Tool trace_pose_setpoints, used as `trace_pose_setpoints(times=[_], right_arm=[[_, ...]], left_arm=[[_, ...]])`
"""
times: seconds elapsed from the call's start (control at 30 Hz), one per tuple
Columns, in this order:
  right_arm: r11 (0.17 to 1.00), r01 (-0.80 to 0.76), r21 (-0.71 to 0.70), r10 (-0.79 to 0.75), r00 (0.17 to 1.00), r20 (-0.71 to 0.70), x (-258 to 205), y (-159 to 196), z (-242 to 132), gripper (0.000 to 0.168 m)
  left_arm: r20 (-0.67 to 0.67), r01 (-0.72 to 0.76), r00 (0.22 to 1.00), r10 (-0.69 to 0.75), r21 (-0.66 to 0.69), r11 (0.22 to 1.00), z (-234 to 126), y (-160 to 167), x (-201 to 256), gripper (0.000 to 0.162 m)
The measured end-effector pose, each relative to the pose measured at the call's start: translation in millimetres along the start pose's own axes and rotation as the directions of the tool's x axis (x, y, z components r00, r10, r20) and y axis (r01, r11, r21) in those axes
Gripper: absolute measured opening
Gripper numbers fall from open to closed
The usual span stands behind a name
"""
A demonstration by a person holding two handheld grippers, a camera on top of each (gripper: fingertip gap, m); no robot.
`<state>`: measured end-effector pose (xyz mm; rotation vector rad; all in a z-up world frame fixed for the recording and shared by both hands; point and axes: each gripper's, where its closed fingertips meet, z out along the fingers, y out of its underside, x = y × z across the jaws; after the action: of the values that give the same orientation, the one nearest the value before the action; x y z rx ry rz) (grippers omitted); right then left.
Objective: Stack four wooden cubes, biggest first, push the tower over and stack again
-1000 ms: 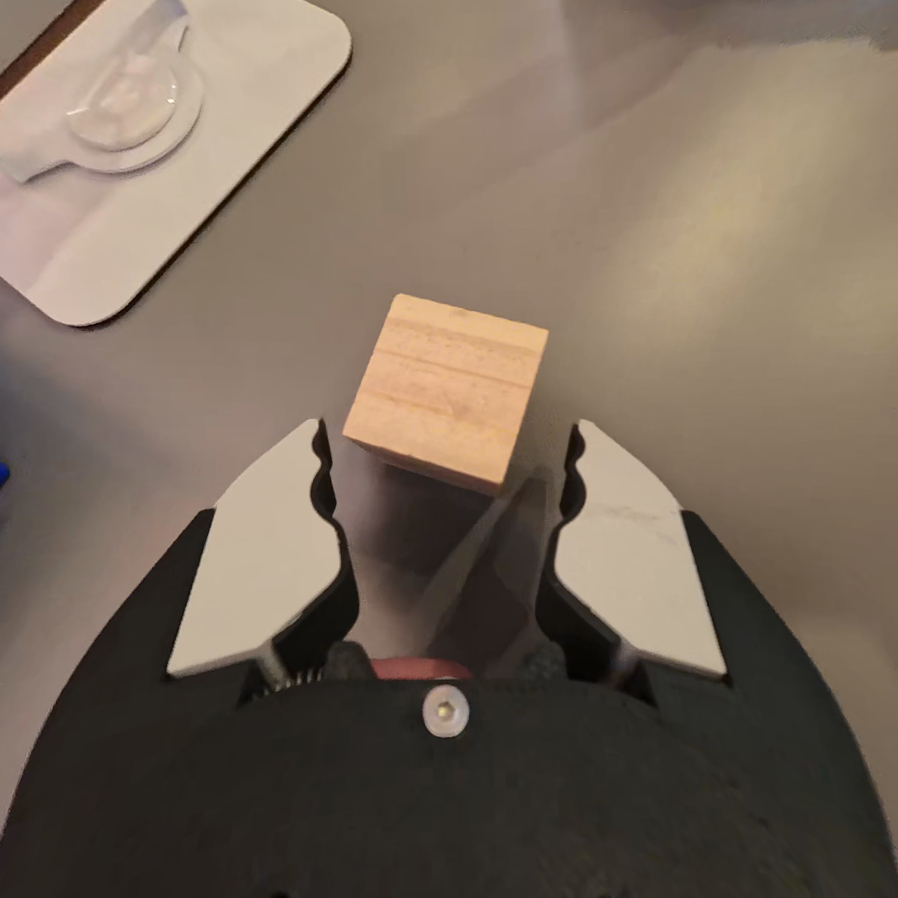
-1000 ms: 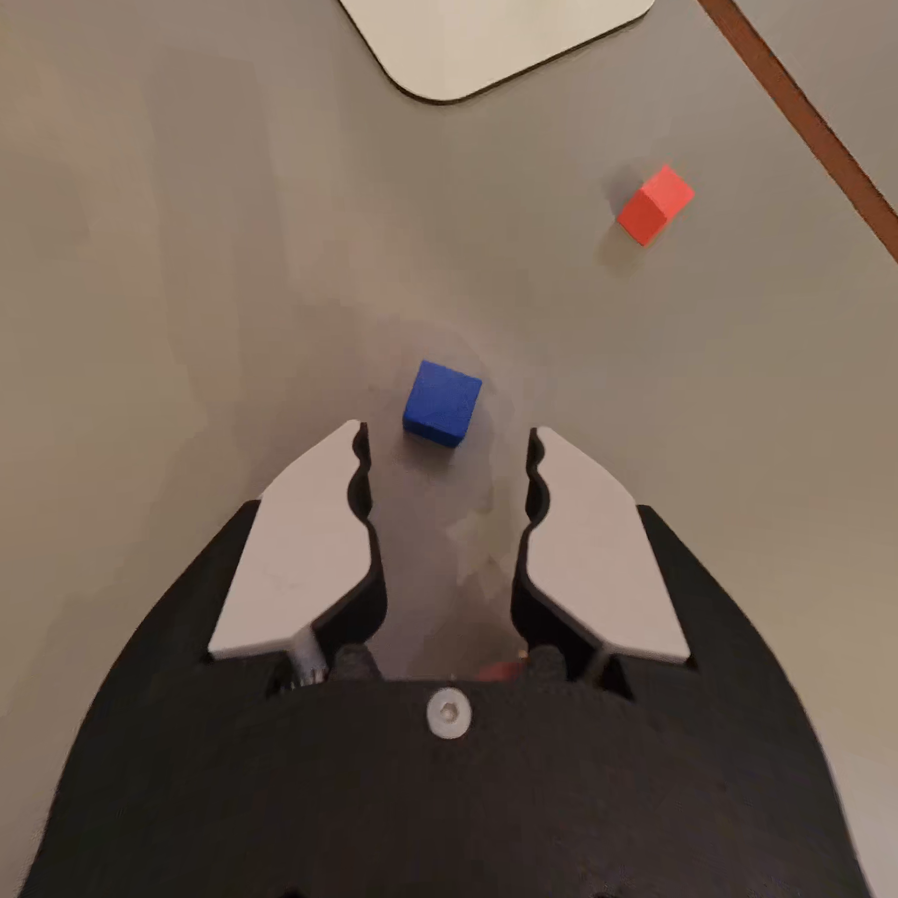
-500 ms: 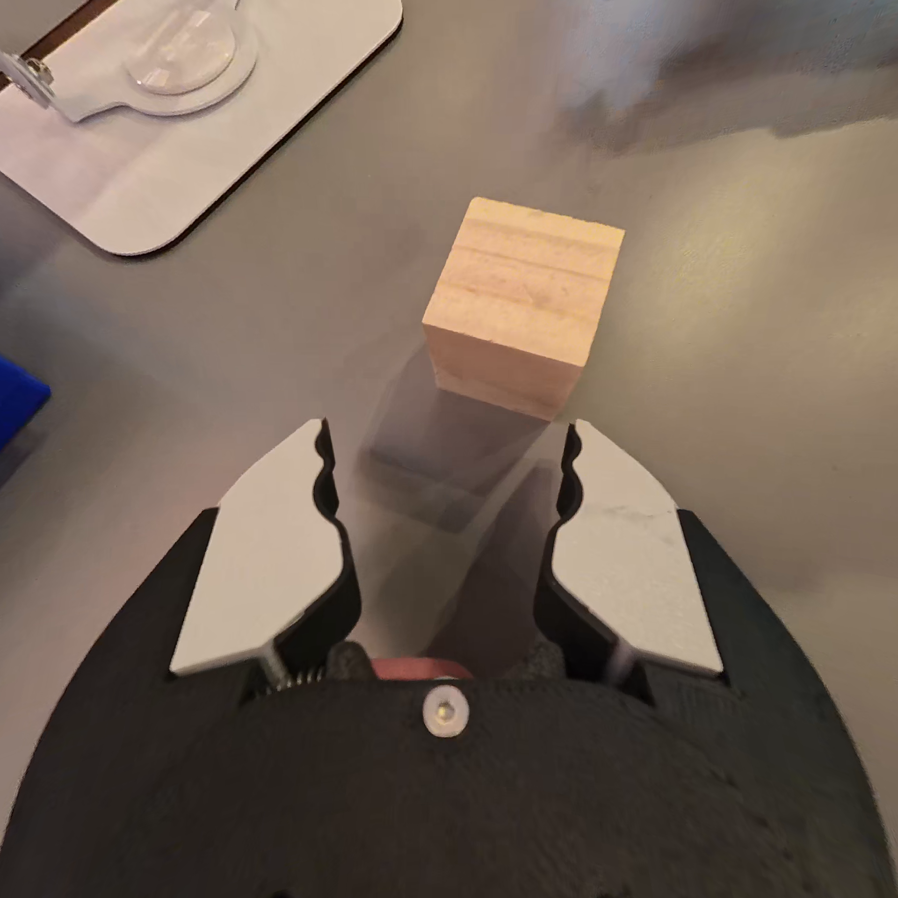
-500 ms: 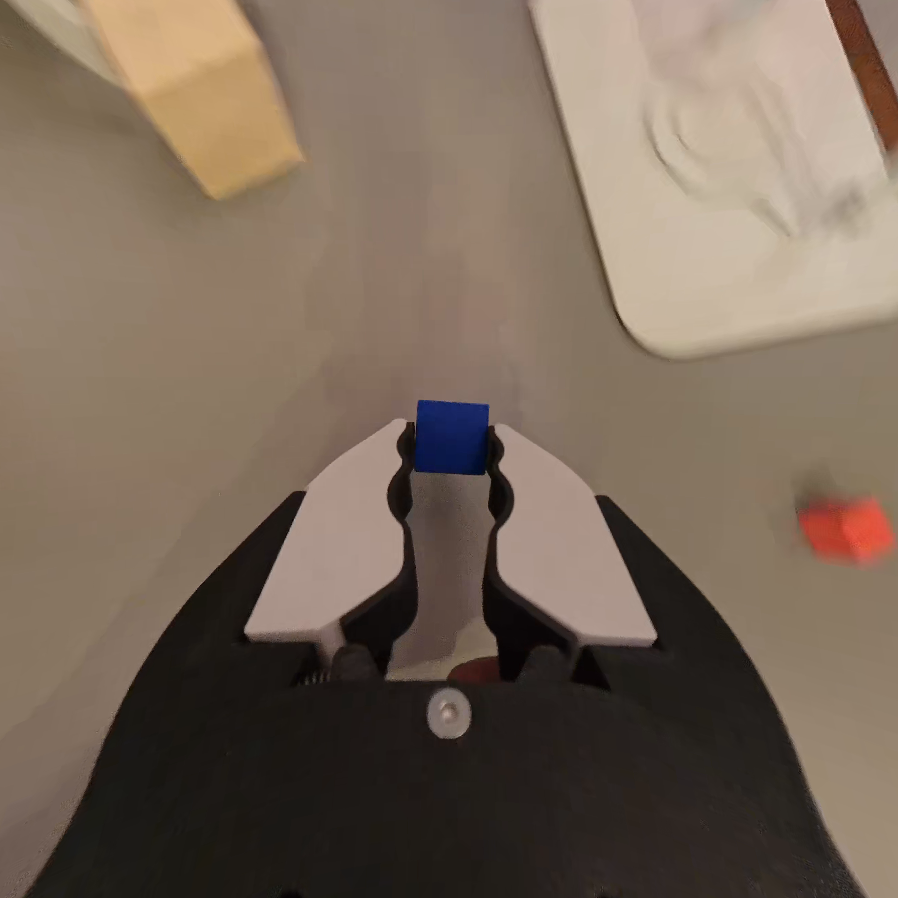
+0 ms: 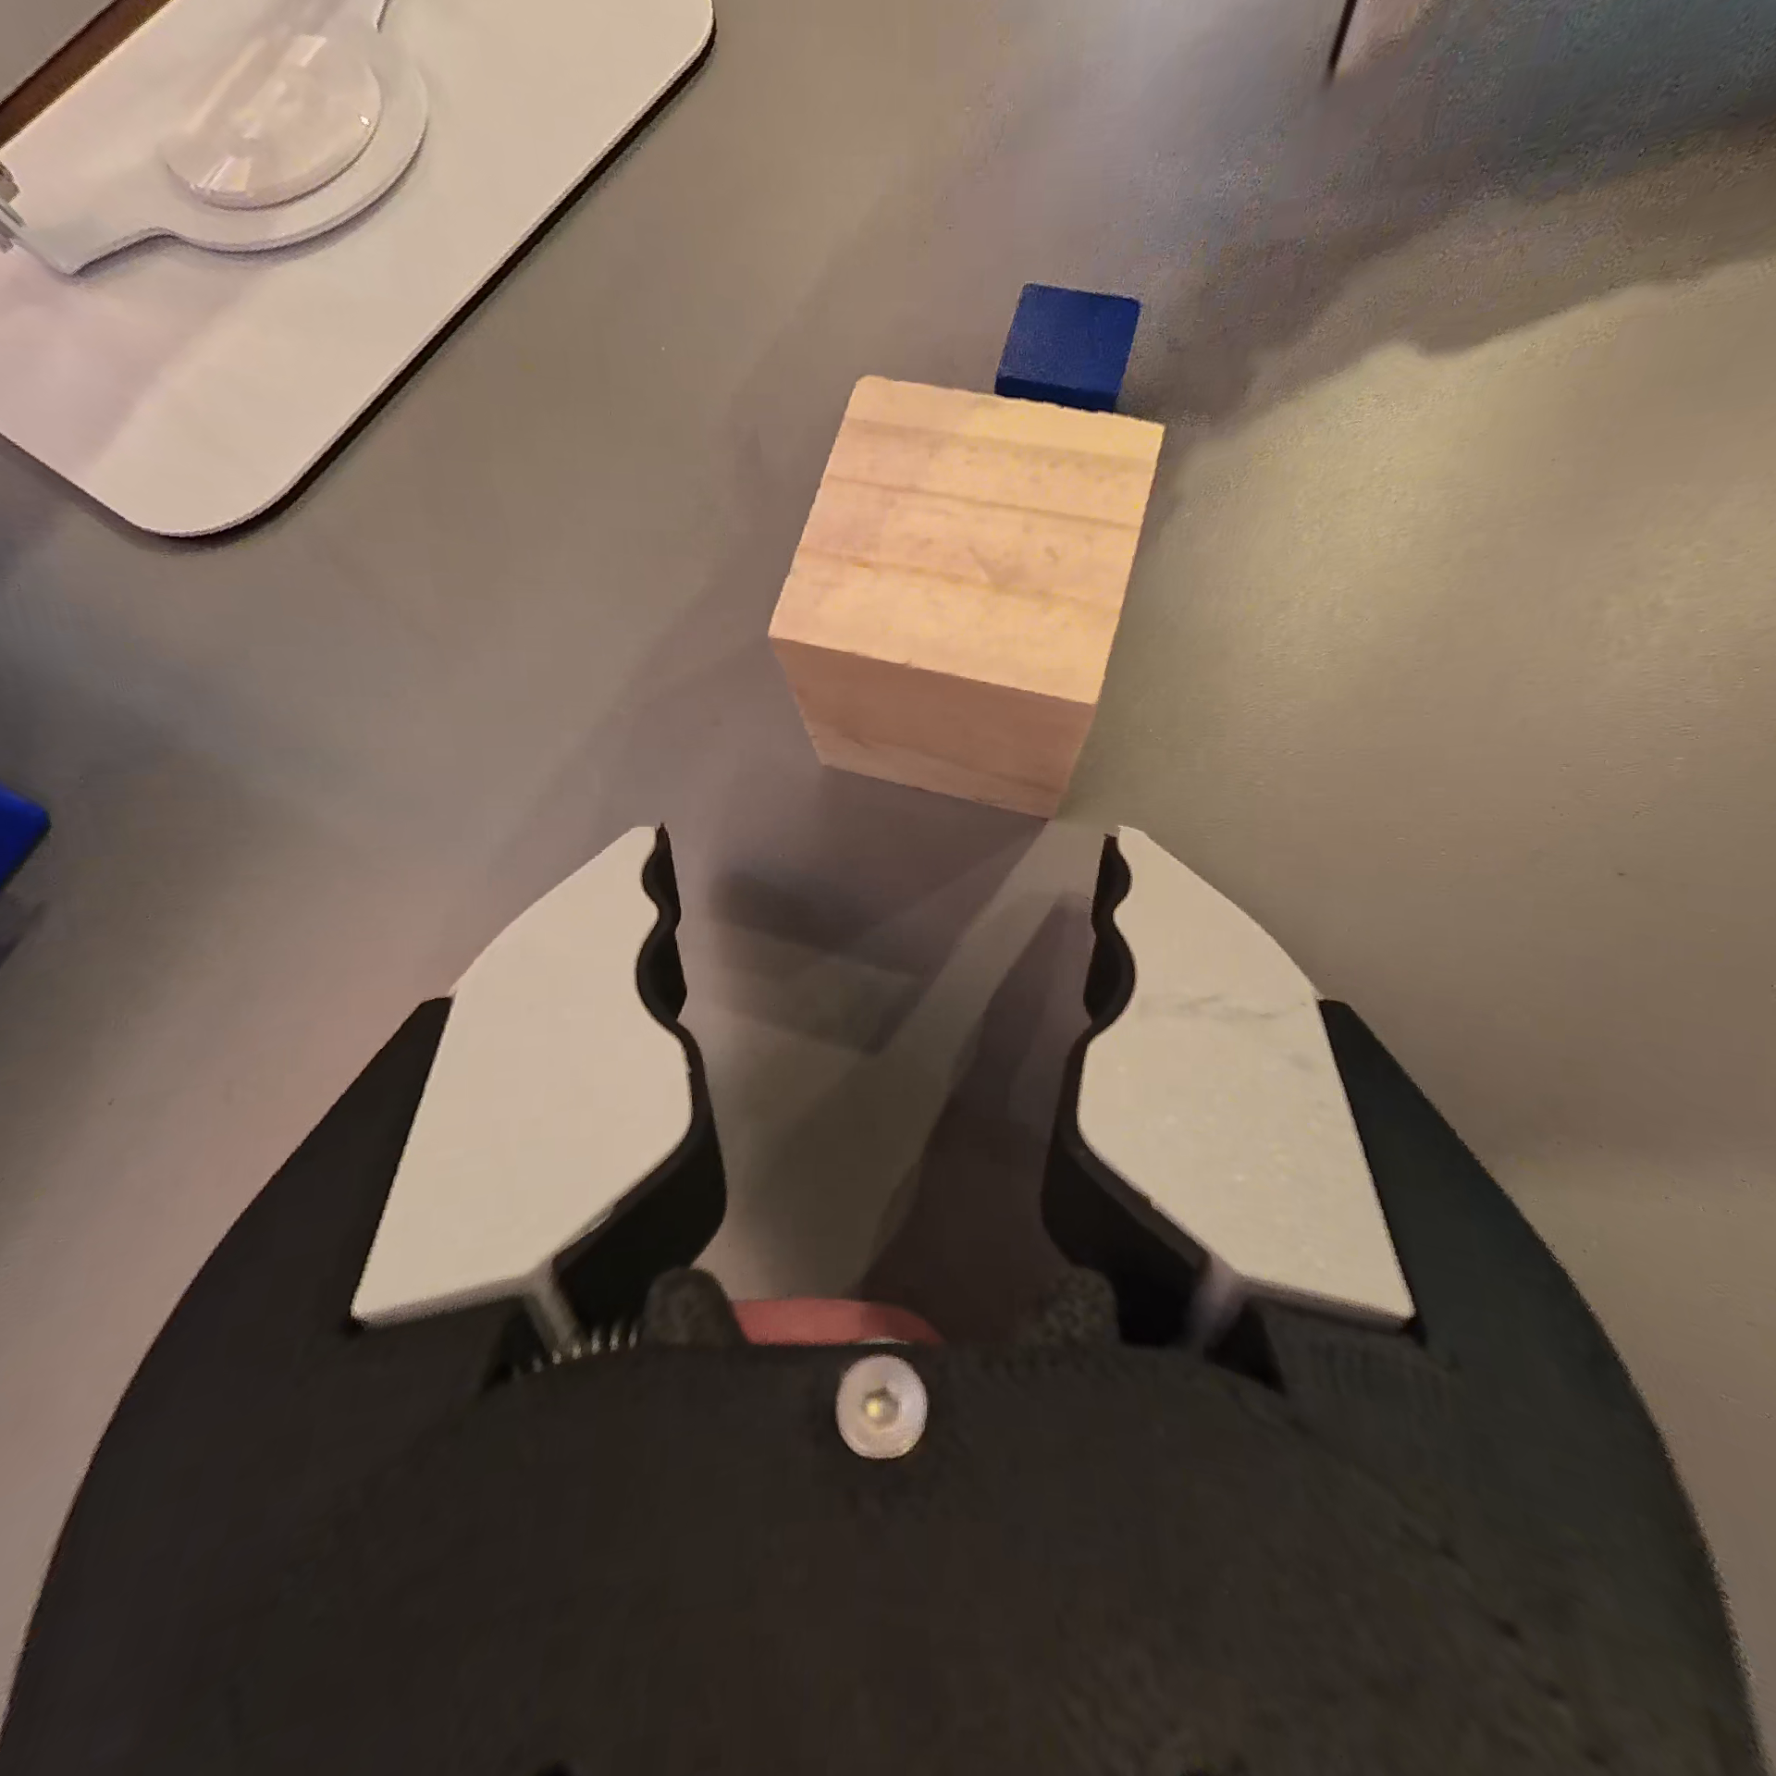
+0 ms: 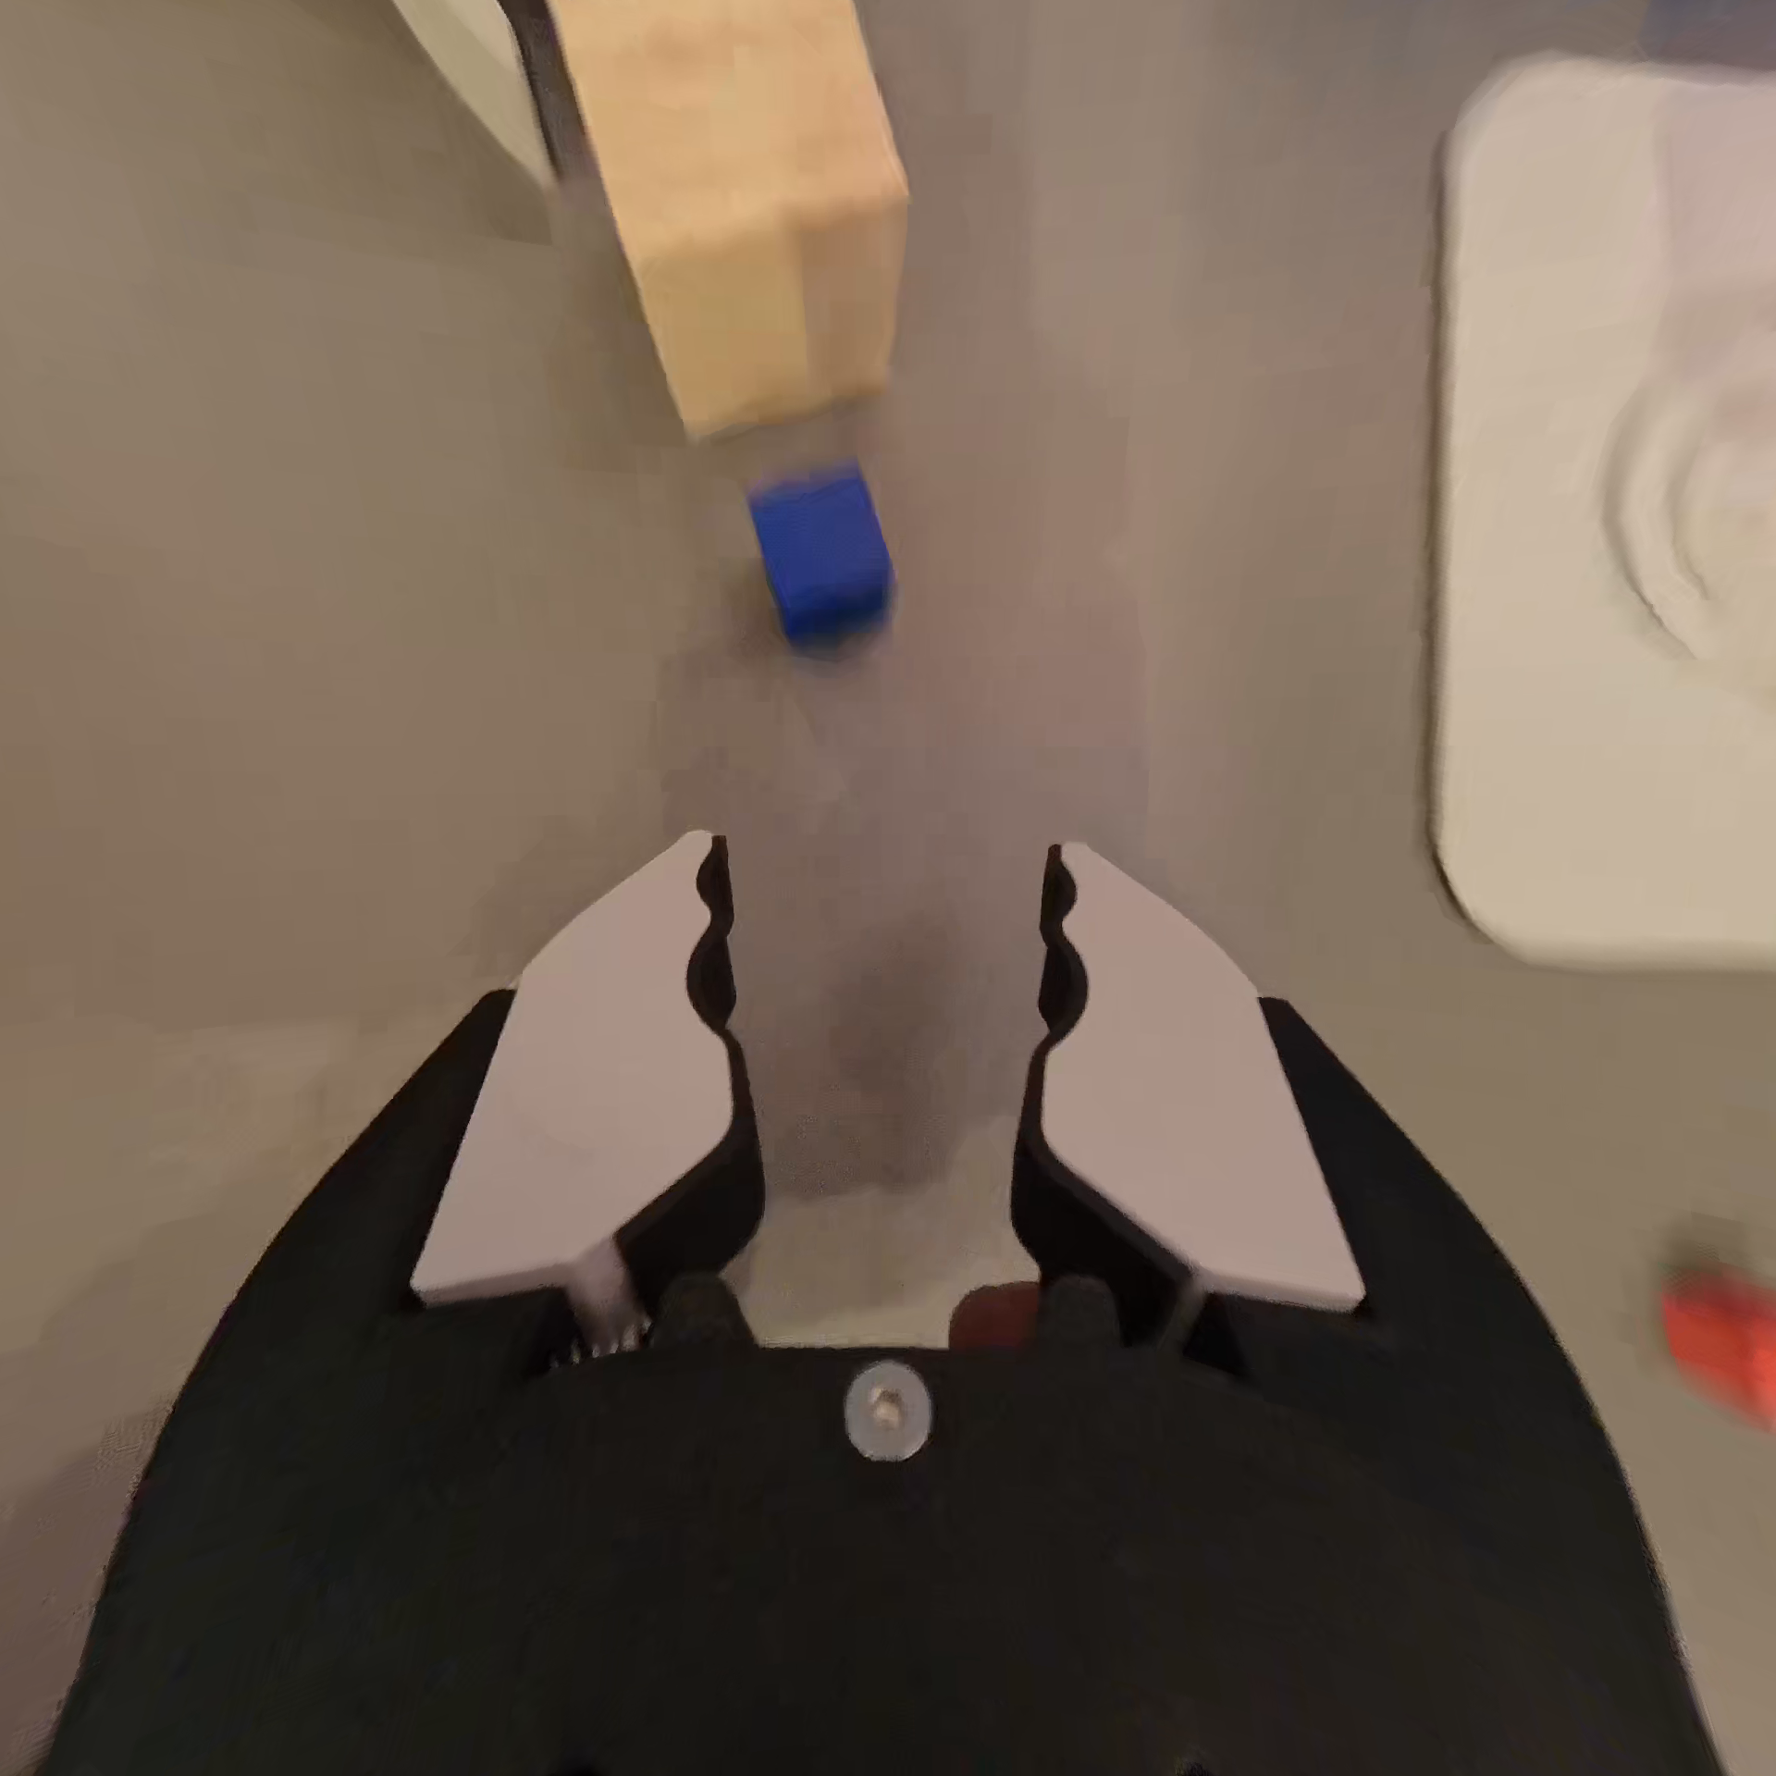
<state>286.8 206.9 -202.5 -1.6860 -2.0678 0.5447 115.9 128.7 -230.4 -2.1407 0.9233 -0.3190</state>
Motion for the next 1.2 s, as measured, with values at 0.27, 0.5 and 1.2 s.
trace_pose_setpoints(times=[0.27,0.5,1.2], right_arm=[[0.963,-0.109,-0.248,0.087,0.991,-0.099,38,201,-125,0.072],[0.964,-0.086,-0.252,0.084,0.996,-0.018,35,207,-115,0.045],[0.953,0.243,-0.180,-0.200,0.953,0.228,-40,-139,62,0.046]], left_arm=[[-0.017,0.013,1.000,-0.013,-0.013,1.000,1,1,0,0.082],[0.008,0.007,1.000,-0.007,-0.005,1.000,0,1,-1,0.082],[-0.008,0.017,1.000,-0.017,0.040,0.999,-7,-2,2,0.082]])
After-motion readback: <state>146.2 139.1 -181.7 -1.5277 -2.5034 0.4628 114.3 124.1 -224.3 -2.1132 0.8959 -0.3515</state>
